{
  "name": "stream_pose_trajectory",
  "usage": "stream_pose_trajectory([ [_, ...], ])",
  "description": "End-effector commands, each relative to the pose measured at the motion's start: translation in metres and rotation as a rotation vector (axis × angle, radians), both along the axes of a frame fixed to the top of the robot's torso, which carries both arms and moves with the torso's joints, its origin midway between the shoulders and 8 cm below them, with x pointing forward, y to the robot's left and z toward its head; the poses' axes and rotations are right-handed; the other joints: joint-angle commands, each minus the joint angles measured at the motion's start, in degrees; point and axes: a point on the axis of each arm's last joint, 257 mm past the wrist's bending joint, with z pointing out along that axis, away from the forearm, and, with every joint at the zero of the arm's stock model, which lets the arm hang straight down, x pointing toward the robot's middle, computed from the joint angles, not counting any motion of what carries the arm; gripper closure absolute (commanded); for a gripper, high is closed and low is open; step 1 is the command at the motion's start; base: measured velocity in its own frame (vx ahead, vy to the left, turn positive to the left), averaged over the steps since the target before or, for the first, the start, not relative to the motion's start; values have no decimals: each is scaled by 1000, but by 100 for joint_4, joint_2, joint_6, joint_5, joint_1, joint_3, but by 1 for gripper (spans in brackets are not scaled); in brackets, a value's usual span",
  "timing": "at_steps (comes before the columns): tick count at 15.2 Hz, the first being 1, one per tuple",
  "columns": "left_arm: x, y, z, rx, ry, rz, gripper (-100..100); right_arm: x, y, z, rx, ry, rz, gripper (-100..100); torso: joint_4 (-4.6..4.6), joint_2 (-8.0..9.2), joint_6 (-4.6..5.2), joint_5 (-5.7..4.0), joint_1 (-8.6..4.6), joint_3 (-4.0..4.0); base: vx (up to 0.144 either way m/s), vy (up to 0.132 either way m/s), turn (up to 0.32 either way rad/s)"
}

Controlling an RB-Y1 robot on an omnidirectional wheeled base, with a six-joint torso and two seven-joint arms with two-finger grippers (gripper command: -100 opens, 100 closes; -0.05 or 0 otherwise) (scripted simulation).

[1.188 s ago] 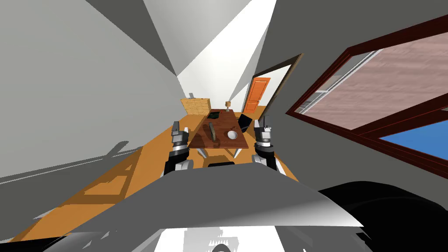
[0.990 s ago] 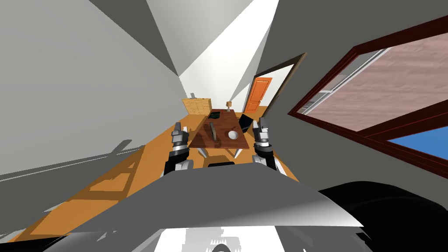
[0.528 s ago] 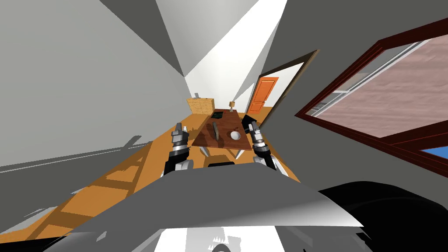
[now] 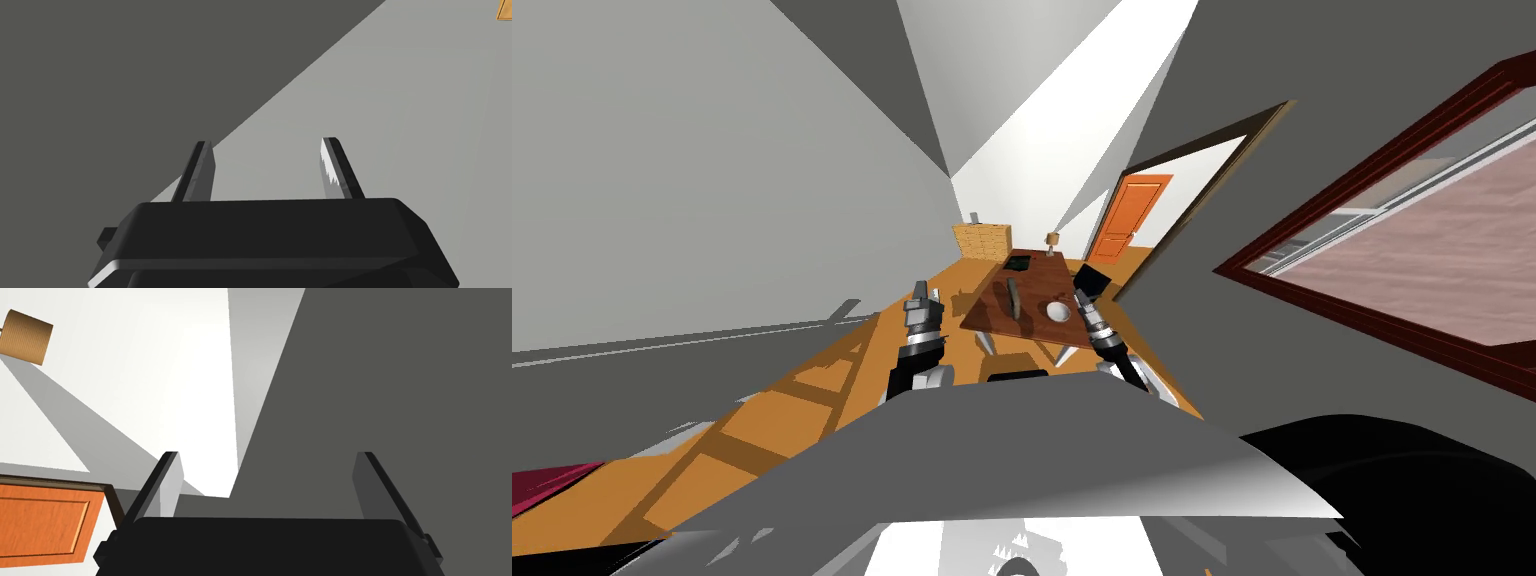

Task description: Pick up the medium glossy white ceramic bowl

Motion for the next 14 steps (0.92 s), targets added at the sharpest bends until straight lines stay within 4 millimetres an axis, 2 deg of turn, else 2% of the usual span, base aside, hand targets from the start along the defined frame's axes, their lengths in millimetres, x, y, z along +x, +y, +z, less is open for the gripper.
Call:
stream_pose_trajectory([
  [1,0,0,0,0,0,0,0,6,-1,-29,-57,68,8,-100,0,0,0,0,0,0,-1,27,210],
  [2,0,0,0,0,0,0,0,6,-1,-29,-60,69,9,-100,0,0,-2,0,1,0,0,25,163],
  [3,0,0,0,0,0,0,0,9,-5,-51,-98,119,12,-100,0,0,1,0,1,0,3,30,193],
  [4,0,0,0,0,0,0,0,9,-6,-51,-104,120,15,-100,0,0,0,1,2,0,4,26,154],
  [5,0,0,0,0,0,0,0,10,-11,-71,-144,168,17,-100,0,-1,1,1,1,0,3,30,201],
  [6,0,0,0,0,0,0,0,10,-12,-73,-151,172,19,-100,0,-1,-1,1,2,0,3,29,174],
  [7,0,0,0,0,0,0,0,11,-17,-92,-190,216,20,-100,0,0,0,1,3,0,2,32,235],
  [8,0,0,0,0,0,0,0,11,-19,-96,-200,225,21,-100,0,-1,-2,1,4,-1,2,29,188],
  [9,0,0,0,0,0,0,0,11,-24,-112,-238,264,23,-100,0,-1,0,1,3,-1,3,34,217],
  [11,0,0,0,0,0,0,0,11,-29,-118,-252,279,22,-100,0,-1,1,1,4,-1,5,25,112],
  [12,0,0,0,0,0,0,0,10,-37,-135,-302,321,27,-100,0,0,3,1,2,0,5,27,131],
  [13,0,0,0,0,0,0,0,9,-40,-141,-305,333,21,-100,0,0,1,0,1,0,5,28,171],
  [14,0,0,0,0,0,0,0,7,-50,-160,-350,379,20,-100,0,-1,0,1,2,0,5,33,239],
])
